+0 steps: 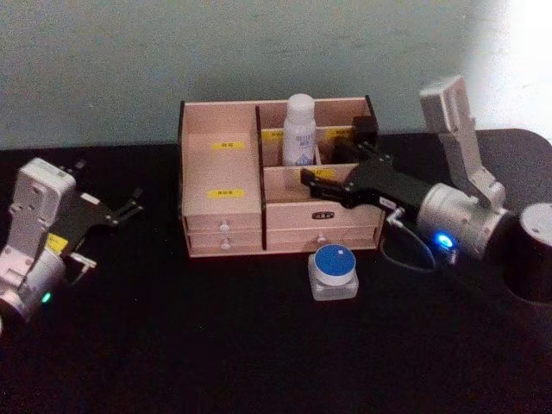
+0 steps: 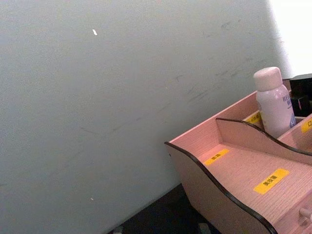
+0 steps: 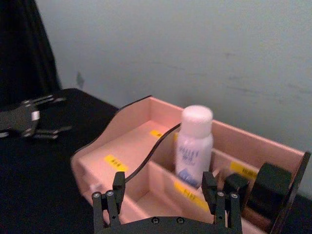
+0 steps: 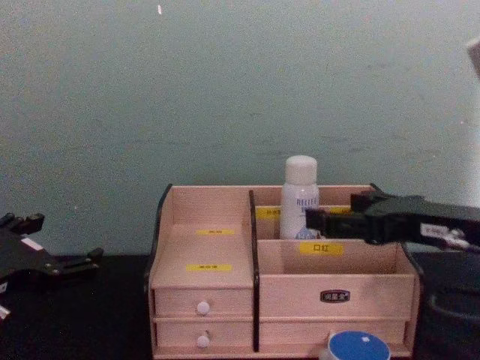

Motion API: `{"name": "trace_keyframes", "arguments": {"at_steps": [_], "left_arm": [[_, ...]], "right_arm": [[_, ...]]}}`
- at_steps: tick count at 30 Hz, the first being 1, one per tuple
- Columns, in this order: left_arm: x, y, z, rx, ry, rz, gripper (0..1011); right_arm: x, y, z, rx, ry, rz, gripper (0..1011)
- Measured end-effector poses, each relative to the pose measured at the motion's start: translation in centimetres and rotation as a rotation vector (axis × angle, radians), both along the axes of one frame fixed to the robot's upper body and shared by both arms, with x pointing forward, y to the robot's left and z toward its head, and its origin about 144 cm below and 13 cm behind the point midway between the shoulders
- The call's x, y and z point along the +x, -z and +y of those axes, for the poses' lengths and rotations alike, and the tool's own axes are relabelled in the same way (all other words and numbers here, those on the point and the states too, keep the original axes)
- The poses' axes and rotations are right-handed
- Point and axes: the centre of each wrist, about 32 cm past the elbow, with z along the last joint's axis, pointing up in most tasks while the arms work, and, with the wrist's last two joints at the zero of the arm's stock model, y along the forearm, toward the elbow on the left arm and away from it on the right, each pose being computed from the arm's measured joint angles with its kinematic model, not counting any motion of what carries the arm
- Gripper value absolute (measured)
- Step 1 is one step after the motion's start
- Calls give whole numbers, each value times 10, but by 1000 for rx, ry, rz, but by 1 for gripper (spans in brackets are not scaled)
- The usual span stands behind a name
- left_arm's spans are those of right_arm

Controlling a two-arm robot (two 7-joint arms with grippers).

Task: Pick up the facial cleanser and watermelon frost from the table and place them into the tiered storage box.

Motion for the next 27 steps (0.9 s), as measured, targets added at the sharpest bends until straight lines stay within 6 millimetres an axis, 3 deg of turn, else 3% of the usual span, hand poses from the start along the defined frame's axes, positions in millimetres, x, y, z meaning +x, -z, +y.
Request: {"name": "trace_keyframes", "arguments": {"at_steps": [13,27], "left_arm": [[0,0,0,0,0,0,1001],[0,0,0,0,0,0,1001]], "right_arm": [[-43,12,-22,-49,-60,59,1000],[-60,19,-32,-143,-126,146,1000]]}}
